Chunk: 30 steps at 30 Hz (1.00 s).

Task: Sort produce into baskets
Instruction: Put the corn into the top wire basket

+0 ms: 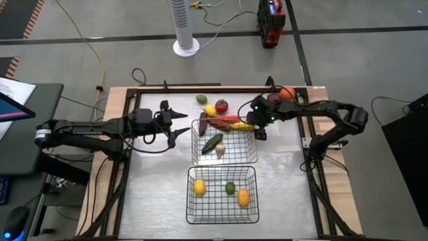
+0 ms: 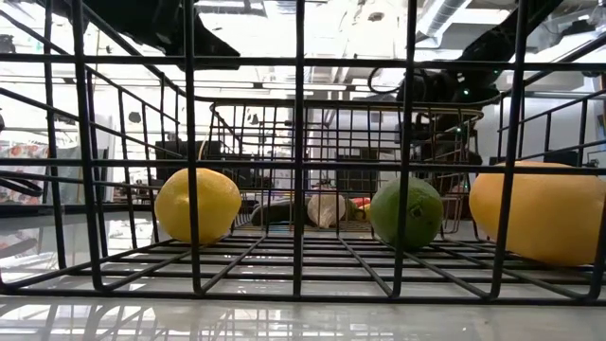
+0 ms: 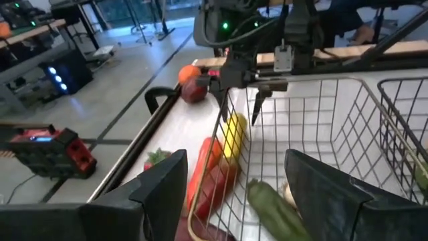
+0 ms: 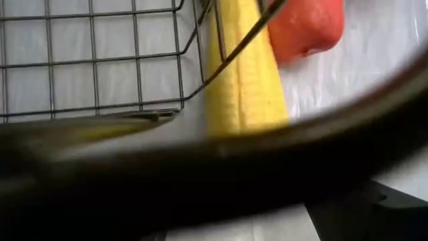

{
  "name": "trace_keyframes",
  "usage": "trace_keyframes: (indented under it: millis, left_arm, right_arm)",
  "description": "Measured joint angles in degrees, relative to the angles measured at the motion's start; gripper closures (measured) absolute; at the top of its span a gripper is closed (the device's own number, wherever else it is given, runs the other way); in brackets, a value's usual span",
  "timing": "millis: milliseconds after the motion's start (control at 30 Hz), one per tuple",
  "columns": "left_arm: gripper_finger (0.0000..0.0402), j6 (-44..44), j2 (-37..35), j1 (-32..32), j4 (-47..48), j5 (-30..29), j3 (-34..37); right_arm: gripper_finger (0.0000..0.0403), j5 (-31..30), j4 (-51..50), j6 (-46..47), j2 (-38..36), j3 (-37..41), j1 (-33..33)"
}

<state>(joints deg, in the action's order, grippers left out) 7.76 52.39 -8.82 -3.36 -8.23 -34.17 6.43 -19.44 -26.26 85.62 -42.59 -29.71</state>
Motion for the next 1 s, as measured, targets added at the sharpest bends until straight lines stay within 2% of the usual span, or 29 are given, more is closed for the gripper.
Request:
trace_keyframes:
  millis: [300, 567, 867, 1000]
  left_arm:
    - [0.0162, 0.07, 0.17, 0.0, 0.08, -0.17, 0.0]
    - [0.0162, 0.52, 0.17, 0.0, 0.04, -0.17, 0.0]
    - [0.0162, 0.53, 0.17, 0.0, 0.04, -0.17, 0.0]
    - [0.0162, 0.51, 0.17, 0.0, 0.3, -0.17, 0.0]
  right_arm:
    - [0.01, 0.57, 1.97, 2.51, -0.15, 0.02, 1.21]
    - [0.0151, 0.55, 1.97, 3.09, -0.15, 0.02, 1.19]
    - [0.0234, 0.36, 1.59, 3.77, -0.15, 0.0, 1.19]
    - [0.025, -0.78, -0.47, 4.68, -0.26, -0.15, 1.19]
